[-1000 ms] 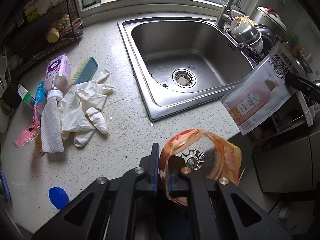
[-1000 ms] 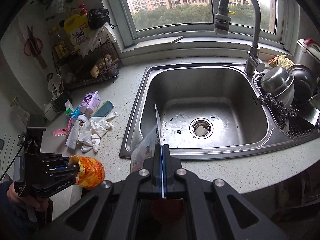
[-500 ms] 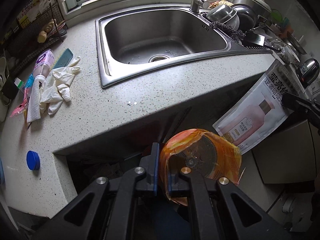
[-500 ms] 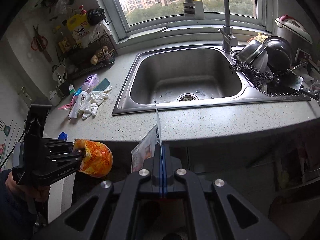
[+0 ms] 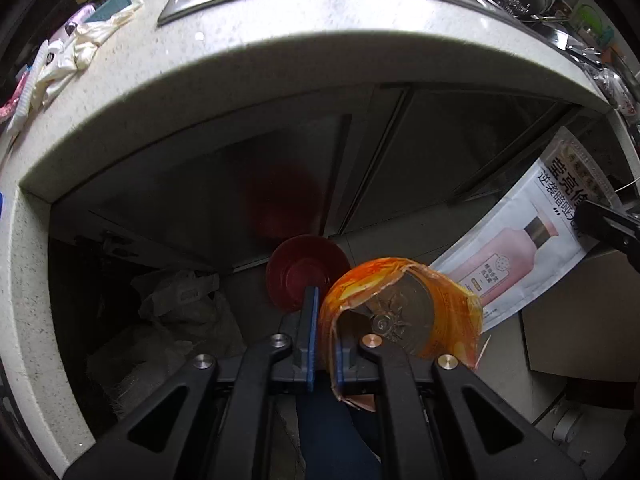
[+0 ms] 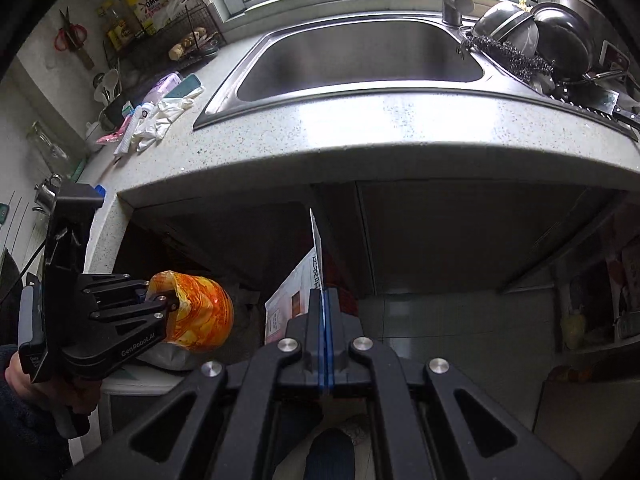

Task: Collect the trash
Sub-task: 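Carry both items down to the red bin and open the left tool over it, then lower the right tool over the red bin and release the sachet, then raise both tools back up to the counter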

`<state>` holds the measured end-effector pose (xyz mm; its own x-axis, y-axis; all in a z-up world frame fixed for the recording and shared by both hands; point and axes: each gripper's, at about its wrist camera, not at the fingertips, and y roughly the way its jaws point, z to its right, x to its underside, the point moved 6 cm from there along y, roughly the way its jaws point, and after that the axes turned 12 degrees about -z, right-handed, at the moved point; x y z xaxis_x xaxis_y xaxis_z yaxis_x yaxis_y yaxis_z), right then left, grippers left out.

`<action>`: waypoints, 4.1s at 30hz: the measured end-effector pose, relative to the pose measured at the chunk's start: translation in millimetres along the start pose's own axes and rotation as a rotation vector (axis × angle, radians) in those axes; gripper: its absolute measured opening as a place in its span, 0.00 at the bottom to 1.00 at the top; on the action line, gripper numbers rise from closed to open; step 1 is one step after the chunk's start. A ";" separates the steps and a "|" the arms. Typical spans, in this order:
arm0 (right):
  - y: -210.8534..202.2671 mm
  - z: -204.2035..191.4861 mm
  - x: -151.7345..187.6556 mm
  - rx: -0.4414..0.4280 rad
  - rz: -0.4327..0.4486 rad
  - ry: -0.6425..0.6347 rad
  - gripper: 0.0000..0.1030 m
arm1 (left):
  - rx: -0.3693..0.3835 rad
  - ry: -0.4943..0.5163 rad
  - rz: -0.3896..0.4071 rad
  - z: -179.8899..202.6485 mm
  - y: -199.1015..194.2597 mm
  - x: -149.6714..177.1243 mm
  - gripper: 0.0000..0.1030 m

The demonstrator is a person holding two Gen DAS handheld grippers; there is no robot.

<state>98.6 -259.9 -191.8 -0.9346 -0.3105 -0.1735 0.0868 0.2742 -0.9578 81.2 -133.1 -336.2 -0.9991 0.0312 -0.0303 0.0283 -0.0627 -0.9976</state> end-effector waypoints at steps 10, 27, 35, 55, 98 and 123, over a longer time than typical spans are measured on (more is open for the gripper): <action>113.0 18.5 14.7 0.016 -0.071 0.005 0.00 | -0.006 -0.039 -0.074 -25.3 150.6 -4.2 0.06; 198.5 34.0 28.9 0.010 -0.126 0.039 0.00 | -0.043 0.012 -0.099 -43.3 256.3 -27.4 0.48; 202.9 31.9 26.9 0.003 -0.155 0.024 0.00 | -0.058 0.005 -0.124 -51.7 239.9 -19.7 0.73; 294.4 -7.5 20.0 -0.006 -0.245 -0.089 0.00 | -0.021 -0.158 -0.094 -111.6 227.1 10.1 0.92; 47.3 -54.7 -31.4 0.120 -0.006 -0.162 0.98 | -0.057 -0.047 0.192 -69.2 -65.0 11.4 1.00; -109.4 -121.3 -98.0 0.041 0.288 -0.335 0.99 | -0.192 -0.325 0.304 -202.2 -211.7 52.1 1.00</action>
<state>138.8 -149.1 -42.3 -0.7075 -0.5062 -0.4931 0.3474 0.3584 -0.8665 29.8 83.4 -139.0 -0.9023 -0.2749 -0.3321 0.2958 0.1658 -0.9408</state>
